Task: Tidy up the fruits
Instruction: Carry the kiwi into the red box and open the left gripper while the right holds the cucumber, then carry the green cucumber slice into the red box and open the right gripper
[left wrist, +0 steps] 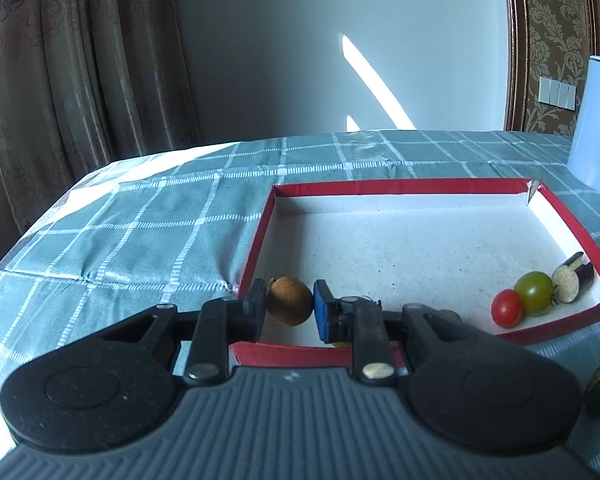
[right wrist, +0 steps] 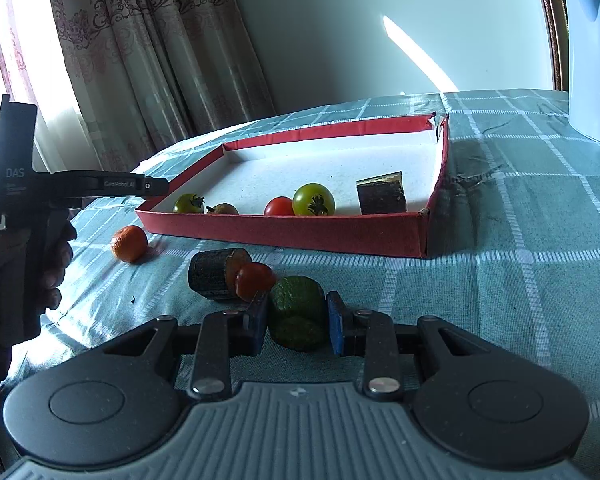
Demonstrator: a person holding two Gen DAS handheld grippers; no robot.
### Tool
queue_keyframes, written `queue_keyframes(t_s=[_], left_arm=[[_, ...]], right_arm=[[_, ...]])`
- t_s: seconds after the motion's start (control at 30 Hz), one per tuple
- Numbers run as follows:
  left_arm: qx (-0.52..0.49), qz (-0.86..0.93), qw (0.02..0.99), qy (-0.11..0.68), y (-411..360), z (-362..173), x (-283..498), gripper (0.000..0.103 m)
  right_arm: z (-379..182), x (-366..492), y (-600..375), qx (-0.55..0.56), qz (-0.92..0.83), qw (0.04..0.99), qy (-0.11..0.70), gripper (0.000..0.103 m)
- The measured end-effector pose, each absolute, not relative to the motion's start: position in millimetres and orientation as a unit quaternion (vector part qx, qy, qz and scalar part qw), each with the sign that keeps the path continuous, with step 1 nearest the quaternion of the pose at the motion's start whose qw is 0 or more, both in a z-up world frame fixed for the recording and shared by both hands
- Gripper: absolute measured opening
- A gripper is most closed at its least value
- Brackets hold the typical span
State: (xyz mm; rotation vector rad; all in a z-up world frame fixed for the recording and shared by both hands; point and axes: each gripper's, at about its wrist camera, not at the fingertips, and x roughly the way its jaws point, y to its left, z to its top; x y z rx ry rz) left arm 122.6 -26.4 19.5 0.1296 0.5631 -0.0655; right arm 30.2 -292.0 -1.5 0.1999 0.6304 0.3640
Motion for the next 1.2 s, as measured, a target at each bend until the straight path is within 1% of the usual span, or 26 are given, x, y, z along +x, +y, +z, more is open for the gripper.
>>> queue_keyframes(t_s=[0.1, 0.27, 0.3, 0.33, 0.37, 0.4, 0.43, 0.53, 0.67, 0.77, 0.97, 1.2], left_arm=[[0.059, -0.022, 0.959, 0.276, -22, 16, 124, 0.030], [0.044, -0.022, 0.963, 0.264, -12, 24, 104, 0.035], [0.040, -0.020, 0.964, 0.262, -10, 25, 95, 0.042], [0.037, -0.016, 0.964, 0.261, -8, 27, 86, 0.059], [0.032, -0.008, 0.966, 0.257, -6, 28, 75, 0.068], [0.028, -0.003, 0.968, 0.248, -4, 27, 64, 0.081], [0.028, 0.001, 0.971, 0.235, -2, 27, 50, 0.085], [0.024, 0.000, 0.973, 0.230, 1, 22, 24, 0.087], [0.008, -0.013, 0.971, 0.239, 3, 11, 9, 0.089], [0.015, -0.011, 0.969, 0.248, 1, 0, 7, 0.089], [-0.001, -0.015, 0.967, 0.254, 5, -3, 9, 0.091], [-0.023, -0.010, 0.964, 0.264, 13, -5, 13, 0.094]], right_arm=[[-2, 31, -292, 0.098, 0.179, 0.929, 0.308, 0.030], [-2, 31, -293, 0.100, 0.179, 0.929, 0.308, 0.030], [-2, 31, -293, 0.100, 0.180, 0.929, 0.308, 0.030], [-2, 31, -293, 0.100, 0.180, 0.929, 0.308, 0.030], [-2, 31, -293, 0.101, 0.180, 0.929, 0.308, 0.030], [-2, 31, -293, 0.100, 0.179, 0.929, 0.308, 0.030], [-2, 31, -292, 0.100, 0.179, 0.929, 0.307, 0.030], [-1, 29, -291, 0.095, 0.181, 0.931, 0.303, 0.031], [1, 27, -289, 0.082, 0.177, 0.935, 0.297, 0.031], [3, 24, -287, 0.071, 0.171, 0.939, 0.289, 0.031], [10, 23, -282, 0.058, 0.151, 0.949, 0.272, 0.031], [38, 58, -256, 0.041, 0.139, 0.957, 0.252, 0.031]])
